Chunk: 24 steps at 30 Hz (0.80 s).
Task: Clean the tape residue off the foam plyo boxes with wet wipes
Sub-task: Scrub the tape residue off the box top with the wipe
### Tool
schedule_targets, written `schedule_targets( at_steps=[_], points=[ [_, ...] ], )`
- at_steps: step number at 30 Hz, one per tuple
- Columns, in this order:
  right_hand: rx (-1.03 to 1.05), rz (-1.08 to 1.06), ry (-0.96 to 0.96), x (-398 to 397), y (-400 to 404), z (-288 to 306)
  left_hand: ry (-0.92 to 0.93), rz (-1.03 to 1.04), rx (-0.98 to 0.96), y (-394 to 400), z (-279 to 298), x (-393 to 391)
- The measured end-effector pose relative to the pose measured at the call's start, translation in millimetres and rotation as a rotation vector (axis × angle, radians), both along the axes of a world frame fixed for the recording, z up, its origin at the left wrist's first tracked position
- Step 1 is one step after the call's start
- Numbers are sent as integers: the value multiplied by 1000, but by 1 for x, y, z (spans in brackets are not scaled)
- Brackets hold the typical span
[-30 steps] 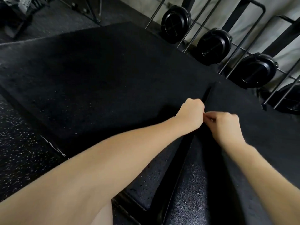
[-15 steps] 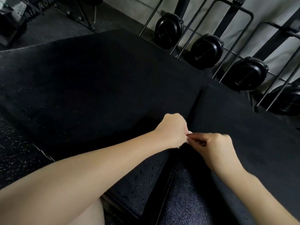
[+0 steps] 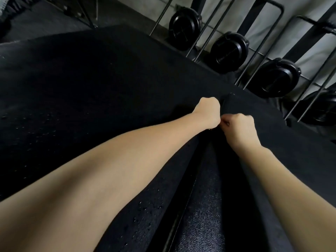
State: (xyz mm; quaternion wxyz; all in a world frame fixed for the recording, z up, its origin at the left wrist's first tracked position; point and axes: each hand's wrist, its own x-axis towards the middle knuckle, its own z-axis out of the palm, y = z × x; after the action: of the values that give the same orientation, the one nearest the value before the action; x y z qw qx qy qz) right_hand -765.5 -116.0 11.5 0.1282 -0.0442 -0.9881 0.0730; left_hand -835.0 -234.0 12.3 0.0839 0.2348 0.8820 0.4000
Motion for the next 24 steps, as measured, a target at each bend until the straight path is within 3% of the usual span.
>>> schedule_targets(
  at_steps=[7, 12, 16, 24],
  points=[
    [-68, 19, -19, 33, -18, 10, 61, -74, -95, -26, 6, 25],
    [-79, 116, 46, 66, -29, 2, -39, -57, 4, -41, -11, 45],
    [-111, 122, 74, 44, -17, -1, -32, 16, 45, -19, -12, 32],
    [-71, -66, -32, -39, 34, -4, 26, 8, -2, 41, -6, -38]
  ],
)
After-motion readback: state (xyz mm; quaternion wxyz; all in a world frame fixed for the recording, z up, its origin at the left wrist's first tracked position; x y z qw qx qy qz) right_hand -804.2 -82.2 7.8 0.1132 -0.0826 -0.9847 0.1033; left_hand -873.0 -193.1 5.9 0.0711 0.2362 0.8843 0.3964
